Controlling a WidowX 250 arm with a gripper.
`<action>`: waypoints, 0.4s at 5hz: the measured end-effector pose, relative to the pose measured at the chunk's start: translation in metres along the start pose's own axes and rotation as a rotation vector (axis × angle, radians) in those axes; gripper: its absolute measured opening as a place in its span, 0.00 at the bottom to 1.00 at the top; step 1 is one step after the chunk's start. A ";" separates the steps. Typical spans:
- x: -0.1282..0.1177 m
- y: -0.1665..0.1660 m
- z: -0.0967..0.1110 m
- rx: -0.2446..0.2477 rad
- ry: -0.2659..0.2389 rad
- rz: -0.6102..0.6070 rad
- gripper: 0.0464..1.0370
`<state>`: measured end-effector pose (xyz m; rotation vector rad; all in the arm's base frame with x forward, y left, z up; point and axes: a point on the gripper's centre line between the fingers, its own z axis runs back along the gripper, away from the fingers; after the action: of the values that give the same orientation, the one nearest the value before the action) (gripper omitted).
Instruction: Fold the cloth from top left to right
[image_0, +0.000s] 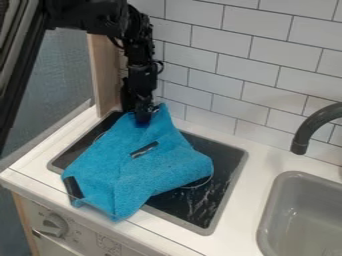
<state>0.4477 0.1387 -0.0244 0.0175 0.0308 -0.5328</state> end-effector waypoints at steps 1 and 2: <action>-0.001 -0.001 -0.001 -0.012 0.001 0.002 0.91; -0.002 0.002 -0.003 0.001 -0.003 0.012 0.62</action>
<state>0.4469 0.1411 -0.0277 0.0178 0.0273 -0.5205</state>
